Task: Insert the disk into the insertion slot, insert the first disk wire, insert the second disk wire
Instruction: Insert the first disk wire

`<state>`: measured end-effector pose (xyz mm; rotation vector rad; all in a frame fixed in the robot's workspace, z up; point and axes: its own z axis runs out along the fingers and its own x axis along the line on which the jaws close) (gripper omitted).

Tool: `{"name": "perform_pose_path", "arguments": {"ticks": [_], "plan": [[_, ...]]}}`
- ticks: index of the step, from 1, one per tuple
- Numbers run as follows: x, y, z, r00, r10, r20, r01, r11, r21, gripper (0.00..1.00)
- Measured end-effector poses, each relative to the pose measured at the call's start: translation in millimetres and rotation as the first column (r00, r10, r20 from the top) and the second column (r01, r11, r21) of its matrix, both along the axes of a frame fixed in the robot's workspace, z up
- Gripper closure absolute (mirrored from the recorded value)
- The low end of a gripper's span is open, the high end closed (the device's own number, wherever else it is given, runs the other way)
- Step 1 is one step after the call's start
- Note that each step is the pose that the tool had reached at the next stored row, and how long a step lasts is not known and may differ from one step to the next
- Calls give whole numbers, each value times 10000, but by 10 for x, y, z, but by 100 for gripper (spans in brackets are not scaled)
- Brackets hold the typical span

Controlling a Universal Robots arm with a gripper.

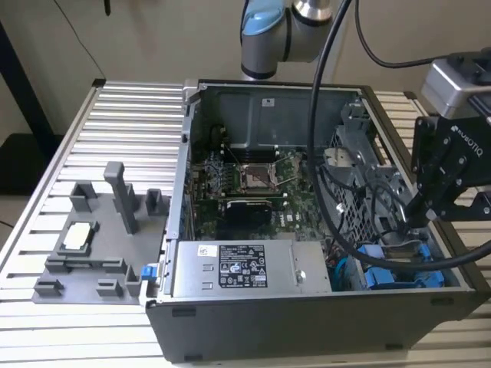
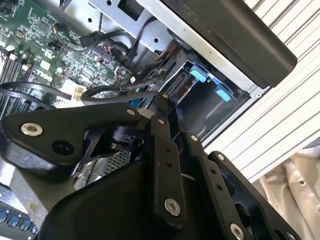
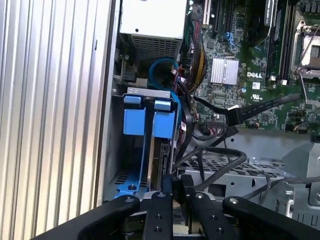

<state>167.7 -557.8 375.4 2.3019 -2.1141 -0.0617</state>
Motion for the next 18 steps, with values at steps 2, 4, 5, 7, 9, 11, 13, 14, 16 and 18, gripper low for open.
{"name": "perform_pose_path", "arguments": {"ticks": [2,4,5,7,9,11,13,14,16,18], "plan": [[0,-31,-20,10000,-66,0,66,10000,2,81],[0,-65,-39,9999,-122,0,122,9999,5,81],[0,-83,-48,9999,-145,0,145,9999,6,81],[0,-119,-60,9998,-180,0,180,9998,7,81],[0,-156,-68,9998,-217,-4,217,9998,5,81],[1,-190,-76,9997,-252,-8,252,9997,5,81],[1,-200,-84,9996,-298,-12,298,9995,112,81],[1,-200,-85,9995,-324,-18,324,9991,289,81],[1,-200,-86,9993,-364,-30,365,9972,652,81],[1,-201,-90,9992,-409,-42,412,9945,963,81]]}}
